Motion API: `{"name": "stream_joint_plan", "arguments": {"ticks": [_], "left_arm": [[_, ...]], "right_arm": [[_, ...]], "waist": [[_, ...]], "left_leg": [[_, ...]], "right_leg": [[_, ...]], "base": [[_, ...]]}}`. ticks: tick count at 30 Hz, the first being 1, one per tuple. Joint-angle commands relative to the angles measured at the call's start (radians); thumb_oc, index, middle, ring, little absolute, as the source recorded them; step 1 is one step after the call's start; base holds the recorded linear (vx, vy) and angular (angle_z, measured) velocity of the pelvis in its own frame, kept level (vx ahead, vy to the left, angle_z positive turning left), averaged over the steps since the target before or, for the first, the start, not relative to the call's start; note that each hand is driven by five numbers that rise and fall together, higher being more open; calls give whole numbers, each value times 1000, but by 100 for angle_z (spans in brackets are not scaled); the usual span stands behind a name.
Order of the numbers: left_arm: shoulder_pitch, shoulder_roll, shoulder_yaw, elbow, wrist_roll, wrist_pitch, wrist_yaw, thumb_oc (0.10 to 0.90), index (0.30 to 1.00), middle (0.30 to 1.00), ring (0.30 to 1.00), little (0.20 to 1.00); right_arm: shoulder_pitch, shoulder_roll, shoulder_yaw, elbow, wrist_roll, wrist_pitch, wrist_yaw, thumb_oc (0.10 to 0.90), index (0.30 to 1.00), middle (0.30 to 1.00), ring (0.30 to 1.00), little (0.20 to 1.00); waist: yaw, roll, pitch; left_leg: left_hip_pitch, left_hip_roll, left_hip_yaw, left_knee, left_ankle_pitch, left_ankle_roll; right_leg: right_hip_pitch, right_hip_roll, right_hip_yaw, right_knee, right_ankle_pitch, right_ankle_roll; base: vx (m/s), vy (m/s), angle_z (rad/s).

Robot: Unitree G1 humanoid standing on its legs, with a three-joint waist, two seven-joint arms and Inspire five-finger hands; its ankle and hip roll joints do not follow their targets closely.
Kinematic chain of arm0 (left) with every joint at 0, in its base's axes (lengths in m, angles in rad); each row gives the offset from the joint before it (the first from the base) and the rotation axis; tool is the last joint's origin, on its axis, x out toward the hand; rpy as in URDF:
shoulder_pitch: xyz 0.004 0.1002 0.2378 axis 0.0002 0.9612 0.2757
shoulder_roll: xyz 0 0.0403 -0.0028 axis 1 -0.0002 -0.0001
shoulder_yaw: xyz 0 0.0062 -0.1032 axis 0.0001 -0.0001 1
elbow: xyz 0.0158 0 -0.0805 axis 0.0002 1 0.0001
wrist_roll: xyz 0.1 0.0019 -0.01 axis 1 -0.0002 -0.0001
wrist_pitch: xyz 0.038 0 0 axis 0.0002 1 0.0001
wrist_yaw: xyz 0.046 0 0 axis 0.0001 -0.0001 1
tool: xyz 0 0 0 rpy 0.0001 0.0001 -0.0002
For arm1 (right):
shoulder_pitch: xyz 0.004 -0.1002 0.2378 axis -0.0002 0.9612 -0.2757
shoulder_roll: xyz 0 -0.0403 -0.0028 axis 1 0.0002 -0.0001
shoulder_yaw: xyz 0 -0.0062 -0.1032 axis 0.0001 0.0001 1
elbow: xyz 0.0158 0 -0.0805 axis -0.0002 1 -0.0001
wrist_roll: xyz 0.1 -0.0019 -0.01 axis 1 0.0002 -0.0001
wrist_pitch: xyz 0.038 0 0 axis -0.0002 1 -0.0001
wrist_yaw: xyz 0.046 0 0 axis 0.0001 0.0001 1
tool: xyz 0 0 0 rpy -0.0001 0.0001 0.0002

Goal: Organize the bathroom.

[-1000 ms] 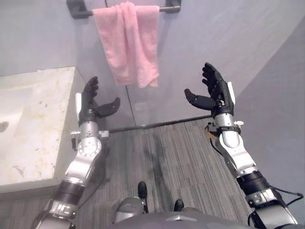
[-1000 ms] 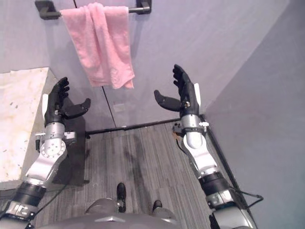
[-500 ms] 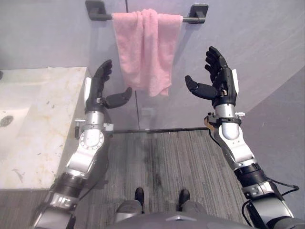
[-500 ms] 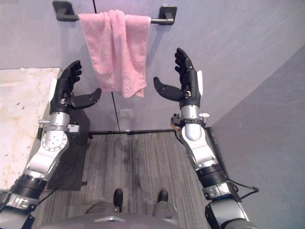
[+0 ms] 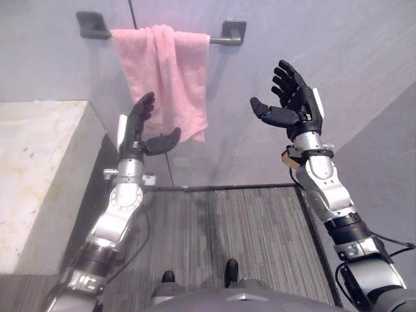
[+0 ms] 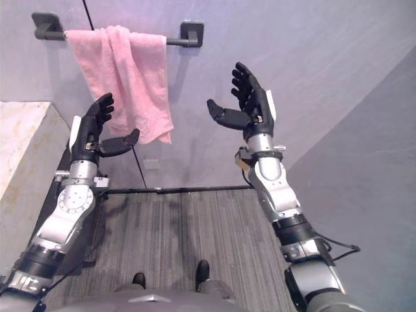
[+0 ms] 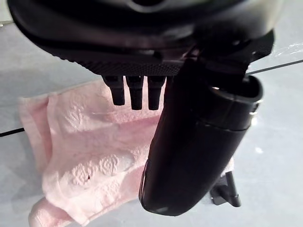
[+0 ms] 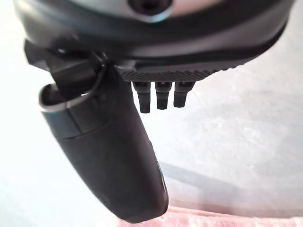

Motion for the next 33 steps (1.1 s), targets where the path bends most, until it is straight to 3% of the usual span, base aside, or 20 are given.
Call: {"name": "stream_joint_plan", "arguments": {"ticks": [1, 4, 5, 6, 8, 9, 10, 11, 15, 18, 20, 21, 23, 25, 28, 29, 33], "left_arm": [[-47, 51, 0, -71, -10, -105, 56, 800, 900, 900, 900, 900], [-44, 53, 7, -80, 1, -126, 78, 800, 900, 900, 900, 900], [-46, 52, 8, -92, 17, -134, 91, 800, 900, 900, 900, 900], [-52, 49, 8, -96, 5, -134, 88, 800, 900, 900, 900, 900], [-60, 39, 13, -90, 3, -145, 82, 800, 900, 900, 900, 900], [-63, 32, 15, -84, 18, -159, 80, 800, 900, 900, 900, 900], [-68, 27, 5, -81, 30, -172, 72, 800, 900, 900, 900, 900], [-72, 27, -6, -79, 26, -171, 63, 800, 900, 900, 900, 900], [-79, 35, -30, -38, -9, -158, 9, 800, 900, 900, 900, 900], [-49, 53, -31, -59, -11, -140, -32, 800, 900, 900, 900, 900], [-38, 57, -24, -63, -17, -137, -35, 800, 900, 900, 900, 900], [-37, 53, -20, -58, -21, -133, -38, 800, 900, 900, 900, 900], [-51, 50, -24, -47, -27, -117, -32, 800, 900, 900, 900, 900], [-63, 48, -19, -52, -27, -97, -23, 800, 900, 900, 900, 900], [-62, 47, -14, -62, -19, -91, -10, 800, 900, 900, 900, 900], [-61, 48, -16, -65, -12, -85, -9, 800, 900, 900, 900, 900], [-42, 36, -13, -64, -9, -100, -18, 800, 900, 900, 900, 900]], "right_arm": [[-184, -41, -13, 14, 35, -45, 71, 800, 900, 900, 900, 900], [-200, -56, -4, 13, 38, -39, 94, 800, 900, 900, 900, 900], [-193, -62, -3, 1, 6, -43, 86, 800, 900, 900, 900, 900], [-188, -61, 0, -3, 2, -48, 76, 800, 900, 900, 900, 900], [-191, -53, 2, 12, 8, -57, 71, 800, 900, 900, 900, 900], [-197, -44, 3, 26, 0, -63, 67, 800, 900, 900, 900, 900], [-208, -34, 13, 36, -34, -63, 46, 800, 900, 900, 900, 900], [-209, -37, 17, 31, -40, -62, 23, 800, 900, 900, 900, 900], [-168, -71, -29, 23, -23, -86, -6, 800, 900, 900, 900, 900], [-65, -83, -116, -15, -25, -141, 5, 800, 900, 900, 900, 900], [-30, -69, -140, -42, -32, -150, 2, 800, 900, 900, 900, 900], [-20, -58, -146, -45, -44, -156, 3, 800, 900, 900, 900, 900], [-36, -43, -136, -30, -57, -157, -18, 800, 900, 900, 900, 900], [-68, -36, -124, -32, -54, -138, -26, 800, 900, 900, 900, 900], [-111, -33, -106, -33, -31, -113, -11, 800, 900, 900, 900, 900], [-120, -31, -101, -26, -31, -108, -9, 800, 900, 900, 900, 900], [-116, -57, -113, -16, 5, -110, 14, 800, 900, 900, 900, 900]], "waist": [[33, -9, -130], [35, -29, -106], [45, -45, -78], [50, -49, -61], [50, -47, -53], [51, -42, -54], [54, -28, -63], [54, -23, -67], [48, -20, -92], [35, -20, -89], [29, -6, -73], [25, -2, -67], [19, -1, -61], [18, -5, -61], [12, -21, -63], [4, -25, -61], [4, -30, -82]], "left_leg": [[-8, -55, 76, -1, -34, 49], [-48, -56, 97, 133, -21, 26], [-125, -54, 78, 291, 3, 11], [-172, -45, 53, 338, 14, 2], [-180, -23, 48, 297, 18, -6], [-165, -6, 54, 231, 22, -9], [-136, 35, 68, 80, 62, -17], [-123, 47, 70, 30, 82, -21], [-97, 16, 59, -1, 54, -13], [-84, -42, 52, 8, 34, 27], [-72, -57, 43, 13, 27, 50], [-59, -67, 43, 12, 18, 63], [-36, -72, 53, 3, 5, 67], [-21, -67, 78, -1, -10, 56], [0, -80, 117, -1, -48, 60], [12, -91, 113, -1, -60, 70], [6, -86, 110, -1, -55, 79]], "right_leg": [[74, -30, -42, -6, -85, 47], [83, -27, -33, -6, -92, 25], [90, -34, -33, 0, -91, 8], [95, -36, -38, 5, -89, 5], [101, -37, -44, 5, -90, 11], [107, -39, -50, 3, -94, 19], [122, -44, -63, -4, -102, 31], [133, -49, -68, -6, -107, 36], [162, -106, -95, 4, -109, 88], [91, -185, -83, 177, -48, 104], [44, -205, -73, 285, -21, 96], [11, -198, -63, 332, -20, 93], [-14, -160, -62, 306, -40, 87], [-4, -127, -102, 170, -54, 89], [-23, -81, -134, 1, 19, 110], [-44, -73, -101, 15, 48, 107], [-6, -39, -79, 5, -6, 80]], "base": [[97, -67, 9], [14, -40, 11], [-29, -8, 28], [12, 68, 41], [68, 130, 46], [198, 294, 42], [262, 392, 49], [263, 379, 39], [237, 316, 18], [173, 257, 7], [127, 205, 4], [209, 181, 1], [181, 59, -3], [147, -48, -26], [180, -72, -46], [185, -62, -40], [150, -101, 1]]}}
